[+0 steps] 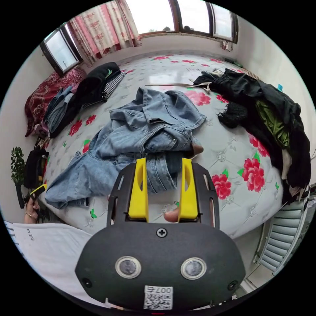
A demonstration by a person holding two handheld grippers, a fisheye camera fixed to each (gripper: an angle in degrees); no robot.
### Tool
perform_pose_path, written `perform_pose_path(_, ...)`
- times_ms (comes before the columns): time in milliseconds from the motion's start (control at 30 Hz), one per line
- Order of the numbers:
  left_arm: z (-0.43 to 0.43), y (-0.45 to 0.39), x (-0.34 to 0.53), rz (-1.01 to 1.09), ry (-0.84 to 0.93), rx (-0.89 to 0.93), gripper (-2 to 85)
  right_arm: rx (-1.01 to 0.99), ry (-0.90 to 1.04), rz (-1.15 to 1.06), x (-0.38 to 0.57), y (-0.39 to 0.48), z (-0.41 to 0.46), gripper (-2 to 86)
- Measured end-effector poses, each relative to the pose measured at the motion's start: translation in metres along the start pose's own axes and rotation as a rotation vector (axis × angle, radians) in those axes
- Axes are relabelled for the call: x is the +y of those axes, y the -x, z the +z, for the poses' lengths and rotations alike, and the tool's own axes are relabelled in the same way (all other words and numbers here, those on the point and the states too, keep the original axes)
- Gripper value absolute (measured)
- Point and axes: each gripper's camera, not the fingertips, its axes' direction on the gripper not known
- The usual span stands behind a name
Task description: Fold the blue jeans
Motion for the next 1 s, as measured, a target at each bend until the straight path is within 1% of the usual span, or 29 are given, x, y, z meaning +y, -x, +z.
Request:
perform_pose_path(33,0.003,-0.009,-0.014,0.024,-0.003,0.013,4.6,-0.005,-0.001,0.005,-0.012,-0.009,0.003,12.1)
perform_pose_path(100,0.017,-0.050,-0.074,0.119,-0.003,0.051,6.4,-0.005,-0.018,-0.001,-0.033,-0.018,0.006,12.6)
perform_pose_path(200,0.036,-0.094,-0.137,0.197,0.019,0.074,7.6,0.001,-0.028,-0.011,-0.070,-0.033,0.020,13.0)
perform_pose_path(267,0.054,-0.139,-0.191,0.248,0.034,0.117,8.0,-0.024,0.014,-0.003,-0.091,-0.045,0.040,12.3)
perform_pose_path(333,0.070,-0.174,-0.225,0.279,0.047,0.143,8.4,-0.105,0.131,0.013,-0.107,-0.055,0.075,10.2)
perform_pose_path(400,0.088,-0.210,-0.257,0.316,0.069,0.153,8.8,-0.079,0.199,-0.020,-0.105,-0.051,0.089,7.8)
perform_pose_path(467,0.111,-0.258,-0.301,0.383,0.092,0.138,9.6,-0.023,0.186,-0.070,-0.092,-0.049,0.075,5.8)
perform_pose_path(533,0.128,-0.296,-0.341,0.437,0.105,0.123,10.2,-0.103,0.088,-0.137,-0.058,-0.058,0.029,3.8)
perform_pose_path(600,0.149,-0.337,-0.386,0.492,0.124,0.117,11.3,-0.177,0.045,-0.149,-0.025,-0.070,-0.004,2.7)
perform_pose_path(700,0.207,-0.441,-0.478,0.608,0.197,0.151,13.6,-0.216,0.018,-0.165,0.021,-0.081,-0.052,1.6)
perform_pose_path(733,0.220,-0.461,-0.491,0.626,0.216,0.161,14.1,-0.200,0.025,-0.179,0.035,-0.082,-0.067,1.4)
perform_pose_path(800,0.274,-0.547,-0.529,0.686,0.311,0.231,16.0,-0.179,0.027,-0.178,0.052,-0.085,-0.087,1.1)
perform_pose_path(833,0.289,-0.568,-0.535,0.698,0.337,0.244,16.4,-0.183,0.032,-0.167,0.060,-0.087,-0.096,1.0)
perform_pose_path(867,0.318,-0.608,-0.541,0.717,0.390,0.246,16.4,-0.185,0.035,-0.164,0.064,-0.088,-0.100,1.0)
perform_pose_path(900,0.347,-0.642,-0.541,0.727,0.437,0.202,15.4,-0.181,0.035,-0.158,0.071,-0.090,-0.107,0.9)
perform_pose_path(933,0.362,-0.656,-0.539,0.726,0.459,0.153,14.4,-0.173,0.033,-0.162,0.076,-0.089,-0.112,0.8)
perform_pose_path(967,0.390,-0.674,-0.528,0.732,0.508,0.038,10.8,-0.166,0.032,-0.167,0.078,-0.089,-0.114,0.8)
perform_pose_path(1000,0.382,-0.683,-0.518,0.765,0.424,-0.013,5.9,-0.149,0.031,-0.168,0.082,-0.089,-0.115,0.8)
